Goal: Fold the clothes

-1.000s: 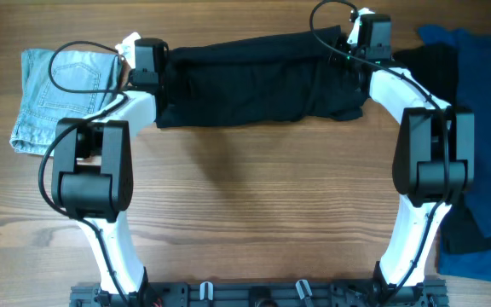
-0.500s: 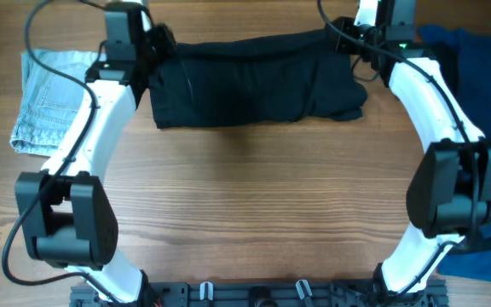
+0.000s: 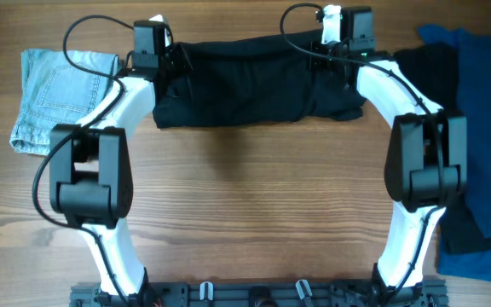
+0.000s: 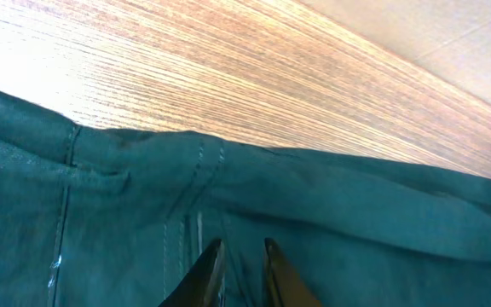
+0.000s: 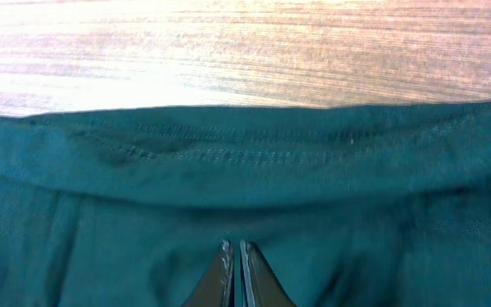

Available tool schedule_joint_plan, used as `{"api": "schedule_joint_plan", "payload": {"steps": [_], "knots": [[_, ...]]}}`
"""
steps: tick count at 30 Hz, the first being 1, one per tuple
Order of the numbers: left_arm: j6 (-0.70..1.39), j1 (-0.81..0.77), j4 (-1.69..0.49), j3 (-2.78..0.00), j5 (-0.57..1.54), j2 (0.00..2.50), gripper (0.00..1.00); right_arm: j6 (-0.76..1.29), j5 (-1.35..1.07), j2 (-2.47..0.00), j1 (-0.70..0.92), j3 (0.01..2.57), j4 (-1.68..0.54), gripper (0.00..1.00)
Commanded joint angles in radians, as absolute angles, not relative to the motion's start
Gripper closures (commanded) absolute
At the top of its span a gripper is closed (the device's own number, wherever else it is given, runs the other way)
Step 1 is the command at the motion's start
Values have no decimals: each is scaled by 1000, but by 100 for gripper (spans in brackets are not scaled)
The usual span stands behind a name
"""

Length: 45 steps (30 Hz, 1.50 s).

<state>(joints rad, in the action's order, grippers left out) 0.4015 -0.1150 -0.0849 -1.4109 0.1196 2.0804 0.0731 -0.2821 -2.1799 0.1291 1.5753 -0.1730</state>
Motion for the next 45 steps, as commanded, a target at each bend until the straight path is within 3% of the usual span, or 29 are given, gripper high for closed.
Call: {"api": "schedule_joint_plan", "payload": {"steps": [1, 7, 9, 14, 16, 17, 18, 19, 20, 22, 23, 25, 33, 34, 35, 36, 43, 45], "knots": [[397, -114, -54, -1410, 86, 2156, 85, 88, -215, -2251, 129, 1575, -104, 96], [386, -113, 69, -1410, 51, 2235, 83, 108, -156, -2349, 129, 1575, 125, 96], [343, -113, 144, -1411, 52, 2238, 83, 109, -156, -2346, 129, 1576, 217, 89], [344, -113, 226, -1429, 56, 2102, 75, 107, -156, -2188, 116, 1589, 165, 66], [344, -113, 155, -1429, 56, 2013, 74, 108, -157, -2086, 105, 1589, 12, 33], [344, -113, 94, -1429, 56, 1972, 72, 108, -157, -2020, 98, 1589, -99, 29], [345, -113, -21, -1429, 56, 1916, 68, 108, -157, -1933, 91, 1589, -258, 30], [348, -114, -108, -1429, 56, 1881, 66, 107, -156, -1884, 88, 1589, -347, 44], [348, -114, -237, -1429, 56, 1839, 66, 104, -156, -1828, 85, 1589, -464, 69], [347, -114, -429, -1429, 55, 1810, 66, 105, -156, -1776, 84, 1589, -631, 93], [347, -113, -485, -1429, 55, 1814, 71, 104, -156, -1774, 85, 1589, -693, 96], [348, -113, -563, -1422, 56, 1844, 83, 107, -157, -1784, 85, 1562, -764, 96], [348, -113, -705, -1420, 62, 1963, 83, 79, -210, -1893, 86, 1395, -690, 96], [348, -106, -736, -1420, 62, 1957, 53, 77, -205, -1903, 86, 1395, -687, 96], [362, -97, -760, -1421, 63, 1953, 31, 77, -206, -1905, 86, 1395, -684, 96], [395, -77, -798, -1421, 64, 1948, 24, 78, -205, -1908, 86, 1395, -684, 95], [289, 71, -843, -1420, 262, 1943, 18, 78, -206, -1908, 86, 1395, -673, 85], [242, 75, -843, -1420, 267, 1946, 18, 76, -194, -1908, 86, 1395, -674, 73]]}}
